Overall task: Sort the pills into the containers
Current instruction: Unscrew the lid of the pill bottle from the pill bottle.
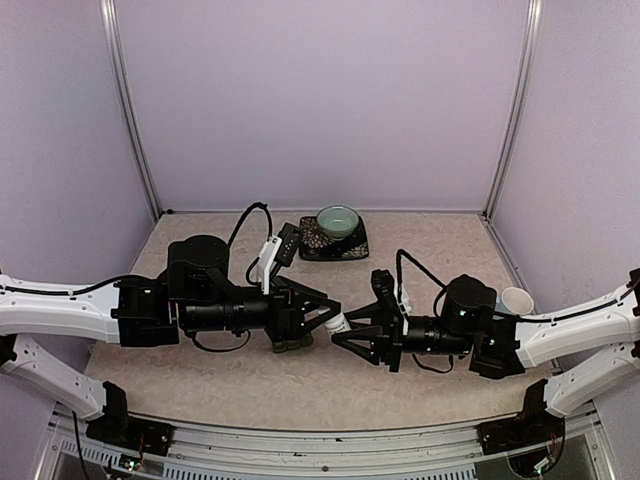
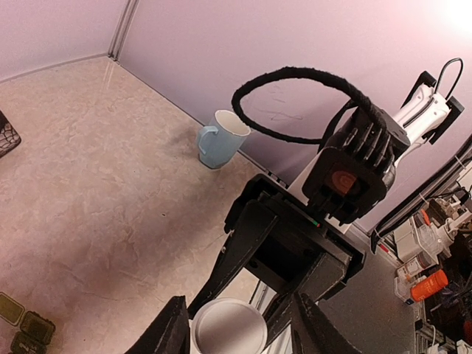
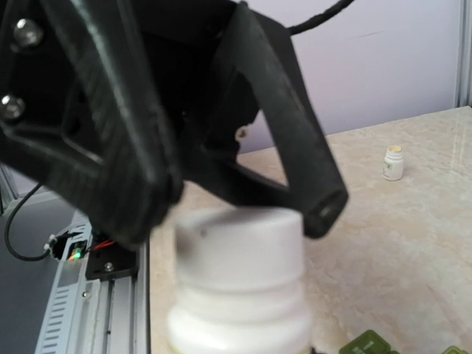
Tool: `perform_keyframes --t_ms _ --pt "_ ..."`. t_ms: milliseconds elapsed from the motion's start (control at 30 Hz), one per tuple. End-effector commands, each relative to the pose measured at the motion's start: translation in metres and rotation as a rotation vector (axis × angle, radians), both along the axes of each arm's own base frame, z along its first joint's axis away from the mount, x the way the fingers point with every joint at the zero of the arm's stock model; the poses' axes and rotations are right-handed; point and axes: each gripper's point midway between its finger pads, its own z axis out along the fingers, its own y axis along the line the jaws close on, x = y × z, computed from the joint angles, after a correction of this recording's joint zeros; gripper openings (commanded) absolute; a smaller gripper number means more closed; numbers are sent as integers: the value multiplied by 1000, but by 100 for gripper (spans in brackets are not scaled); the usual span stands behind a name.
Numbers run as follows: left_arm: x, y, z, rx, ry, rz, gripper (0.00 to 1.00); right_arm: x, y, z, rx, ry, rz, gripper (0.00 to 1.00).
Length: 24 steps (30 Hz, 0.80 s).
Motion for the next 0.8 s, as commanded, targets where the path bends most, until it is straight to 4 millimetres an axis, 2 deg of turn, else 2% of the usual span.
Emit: perform_keyframes --t_ms 0,500,767 --pt "1 1 -1 -5 -3 1 46 4 -1 22 47 -30 -16 26" --pt "-1 -1 -3 1 -8 1 45 6 1 28 64 -23 -20 26" --pt "1 2 -1 -1 -19 15 38 6 2 26 60 -20 -13 26"
